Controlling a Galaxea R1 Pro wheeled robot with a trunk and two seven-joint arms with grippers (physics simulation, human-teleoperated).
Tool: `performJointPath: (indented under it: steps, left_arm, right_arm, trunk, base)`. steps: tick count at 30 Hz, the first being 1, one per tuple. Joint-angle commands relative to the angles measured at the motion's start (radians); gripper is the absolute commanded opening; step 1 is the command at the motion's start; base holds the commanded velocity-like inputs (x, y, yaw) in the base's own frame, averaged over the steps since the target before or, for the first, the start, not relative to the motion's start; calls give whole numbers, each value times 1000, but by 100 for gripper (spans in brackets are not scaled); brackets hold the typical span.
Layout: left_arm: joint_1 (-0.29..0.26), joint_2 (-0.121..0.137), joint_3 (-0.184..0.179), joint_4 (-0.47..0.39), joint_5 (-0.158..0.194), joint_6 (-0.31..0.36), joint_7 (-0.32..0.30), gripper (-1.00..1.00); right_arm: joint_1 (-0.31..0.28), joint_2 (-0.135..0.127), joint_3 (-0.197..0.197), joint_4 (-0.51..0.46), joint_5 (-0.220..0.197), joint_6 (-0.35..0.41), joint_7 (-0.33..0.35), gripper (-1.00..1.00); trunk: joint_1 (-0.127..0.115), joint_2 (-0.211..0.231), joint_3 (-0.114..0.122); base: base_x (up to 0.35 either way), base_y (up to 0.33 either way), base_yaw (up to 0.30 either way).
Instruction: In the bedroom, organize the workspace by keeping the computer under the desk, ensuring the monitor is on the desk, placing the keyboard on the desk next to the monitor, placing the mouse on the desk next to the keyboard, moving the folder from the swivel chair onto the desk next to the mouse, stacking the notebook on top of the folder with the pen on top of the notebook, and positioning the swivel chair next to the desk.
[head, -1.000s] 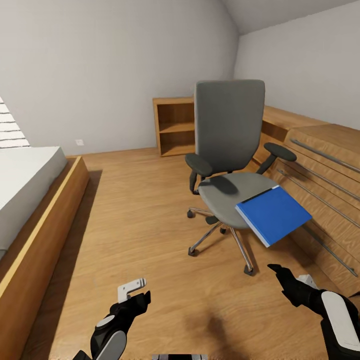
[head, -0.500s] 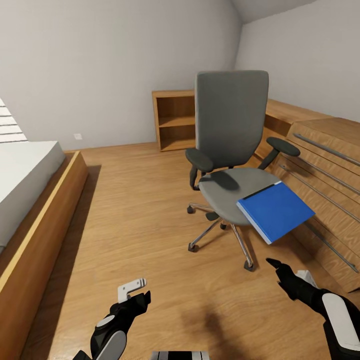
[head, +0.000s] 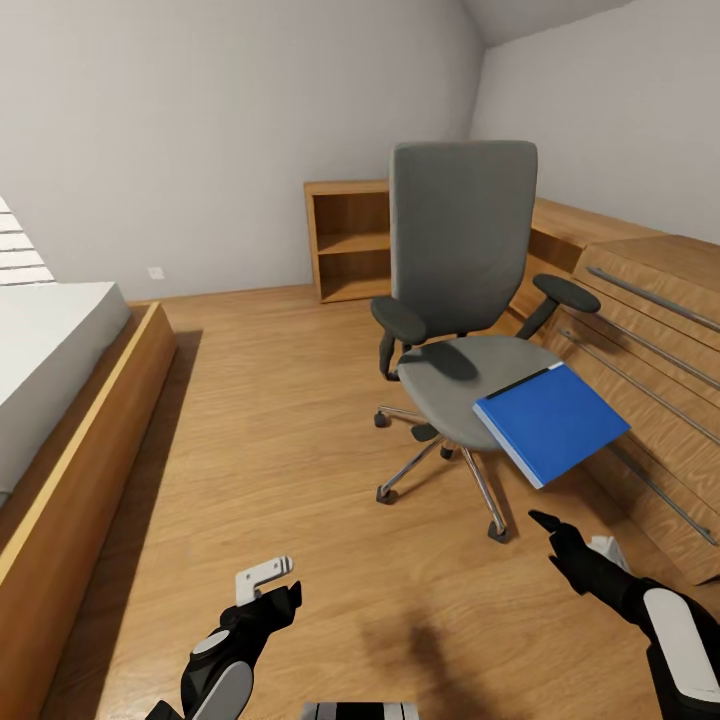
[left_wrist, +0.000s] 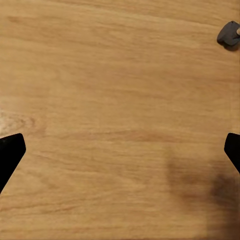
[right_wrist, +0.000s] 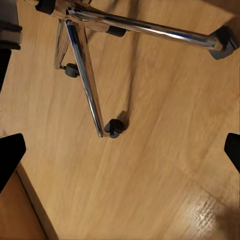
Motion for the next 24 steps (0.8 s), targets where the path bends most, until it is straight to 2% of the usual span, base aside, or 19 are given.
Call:
performJointPath:
  steps: [1,9,19,24]
  left_arm:
    - [-1,1,-2,-1,6,2,8,100]
    - [-1,2,-2,-1,5,2,7,100]
    - [-1,2,-2,-1,5,2,6,100]
    - [-1,2,-2,-1,5,2,7,100]
  right_arm:
    - [0,-1,-1,0,-9,5,2,100]
    - [1,-7,-3,13,-9,4,49,100]
    - [1,-8,-3,27,-10,4,56,100]
    - [1,-8,-3,28,-11,4,57,100]
  trunk:
    - [0,0,-1]
    - [0,0,-1]
    - [0,0,-1]
    - [0,0,-1]
  base:
    - [0,0,0]
    - [-43,0,0]
    - [-267,0,0]
    - [-122,0,0]
